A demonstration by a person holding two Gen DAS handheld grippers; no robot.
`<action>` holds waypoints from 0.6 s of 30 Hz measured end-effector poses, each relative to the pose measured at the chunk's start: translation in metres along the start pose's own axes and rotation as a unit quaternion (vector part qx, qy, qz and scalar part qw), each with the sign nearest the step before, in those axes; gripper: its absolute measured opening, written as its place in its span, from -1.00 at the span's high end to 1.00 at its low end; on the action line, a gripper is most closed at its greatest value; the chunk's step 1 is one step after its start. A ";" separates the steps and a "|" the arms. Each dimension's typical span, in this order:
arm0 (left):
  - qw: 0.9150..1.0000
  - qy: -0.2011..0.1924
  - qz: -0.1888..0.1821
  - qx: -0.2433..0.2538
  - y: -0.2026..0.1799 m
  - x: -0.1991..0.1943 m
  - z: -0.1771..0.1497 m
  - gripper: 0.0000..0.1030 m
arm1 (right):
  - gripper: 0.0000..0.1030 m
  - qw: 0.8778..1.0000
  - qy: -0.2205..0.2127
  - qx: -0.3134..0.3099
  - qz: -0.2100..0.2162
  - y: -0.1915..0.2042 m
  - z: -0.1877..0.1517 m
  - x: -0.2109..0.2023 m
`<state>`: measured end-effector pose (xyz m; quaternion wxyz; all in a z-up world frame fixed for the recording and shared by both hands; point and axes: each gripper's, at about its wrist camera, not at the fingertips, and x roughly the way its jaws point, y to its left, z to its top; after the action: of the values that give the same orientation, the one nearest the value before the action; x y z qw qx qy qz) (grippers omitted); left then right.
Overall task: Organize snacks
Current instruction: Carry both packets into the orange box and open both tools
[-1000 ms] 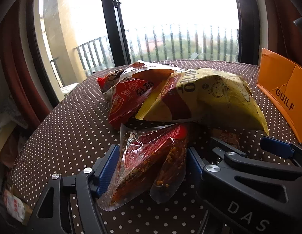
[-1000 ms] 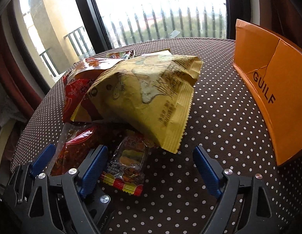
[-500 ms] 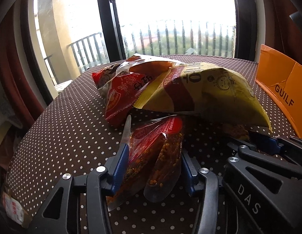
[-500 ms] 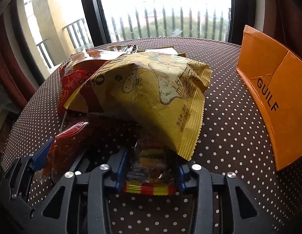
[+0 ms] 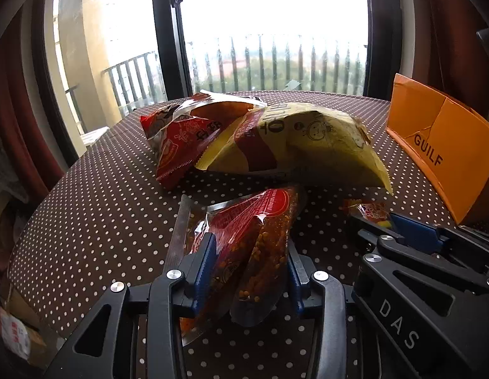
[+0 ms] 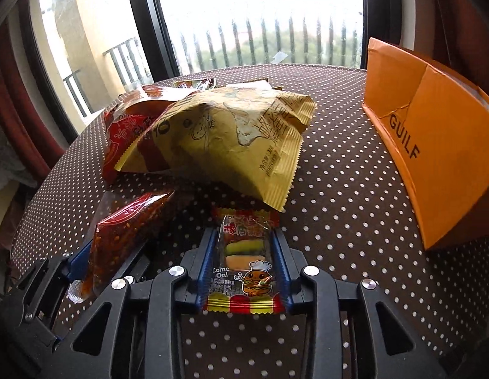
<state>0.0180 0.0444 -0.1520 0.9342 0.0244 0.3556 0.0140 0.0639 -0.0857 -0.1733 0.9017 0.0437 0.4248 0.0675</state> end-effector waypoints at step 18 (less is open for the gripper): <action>0.997 -0.064 -0.032 -0.014 -0.012 -0.059 0.050 0.22 | 0.28 0.997 -0.072 -0.002 0.012 -0.001 0.041 -0.051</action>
<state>0.0078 0.0282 -0.0762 0.9553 0.0008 0.2954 -0.0125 0.0633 -0.0961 -0.1088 0.9291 0.0521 0.3582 0.0755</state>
